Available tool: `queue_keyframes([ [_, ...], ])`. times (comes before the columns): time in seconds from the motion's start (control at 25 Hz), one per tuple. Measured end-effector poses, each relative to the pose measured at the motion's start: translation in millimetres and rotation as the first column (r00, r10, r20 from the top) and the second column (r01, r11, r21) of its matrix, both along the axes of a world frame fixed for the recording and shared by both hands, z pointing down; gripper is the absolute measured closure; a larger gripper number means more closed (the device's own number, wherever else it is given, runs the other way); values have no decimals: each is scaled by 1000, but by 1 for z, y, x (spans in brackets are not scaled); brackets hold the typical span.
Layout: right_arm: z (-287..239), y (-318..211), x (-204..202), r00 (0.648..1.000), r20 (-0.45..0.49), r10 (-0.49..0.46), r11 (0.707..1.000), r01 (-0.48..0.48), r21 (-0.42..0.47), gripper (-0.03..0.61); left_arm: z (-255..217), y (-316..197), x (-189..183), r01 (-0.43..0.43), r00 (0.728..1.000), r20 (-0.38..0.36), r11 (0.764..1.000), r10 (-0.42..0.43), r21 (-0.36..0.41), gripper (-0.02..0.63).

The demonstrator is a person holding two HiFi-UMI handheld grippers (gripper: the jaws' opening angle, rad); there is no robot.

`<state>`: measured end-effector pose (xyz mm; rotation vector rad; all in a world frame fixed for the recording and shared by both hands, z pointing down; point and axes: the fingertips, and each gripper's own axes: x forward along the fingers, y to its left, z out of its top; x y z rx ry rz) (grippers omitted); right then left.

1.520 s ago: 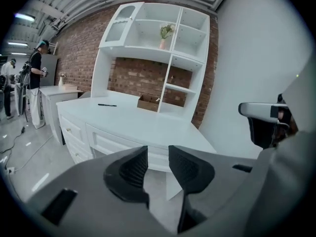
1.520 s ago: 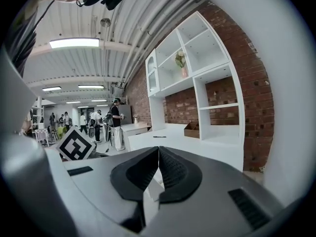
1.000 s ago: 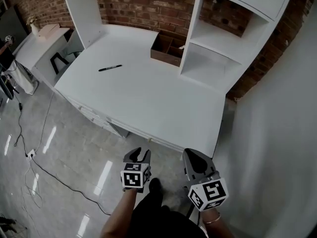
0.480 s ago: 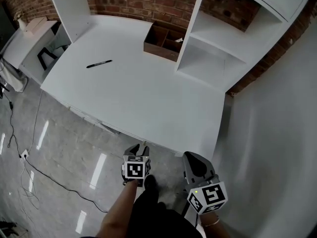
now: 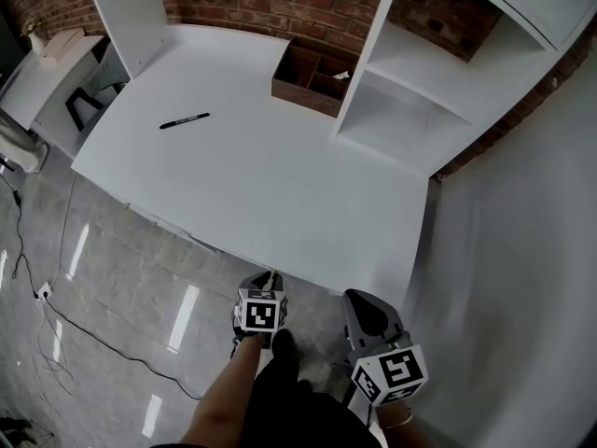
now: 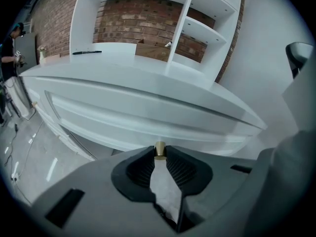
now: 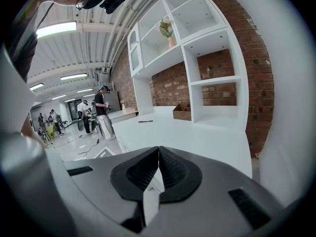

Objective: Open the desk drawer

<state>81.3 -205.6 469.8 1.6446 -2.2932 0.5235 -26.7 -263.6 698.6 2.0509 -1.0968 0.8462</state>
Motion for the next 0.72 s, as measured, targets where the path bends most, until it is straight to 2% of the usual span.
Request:
queue_keyframes([
  [0.24, -3, 3, 1, 1000, -3, 11, 1000, -11, 2, 574, 1, 5, -2, -3, 1000, 0, 1000, 3, -2, 535],
  [0.72, -18, 16, 5, 999, 1, -34, 999, 34, 38, 574, -2, 39, -21, 61, 998, 20, 998, -61, -17, 535],
])
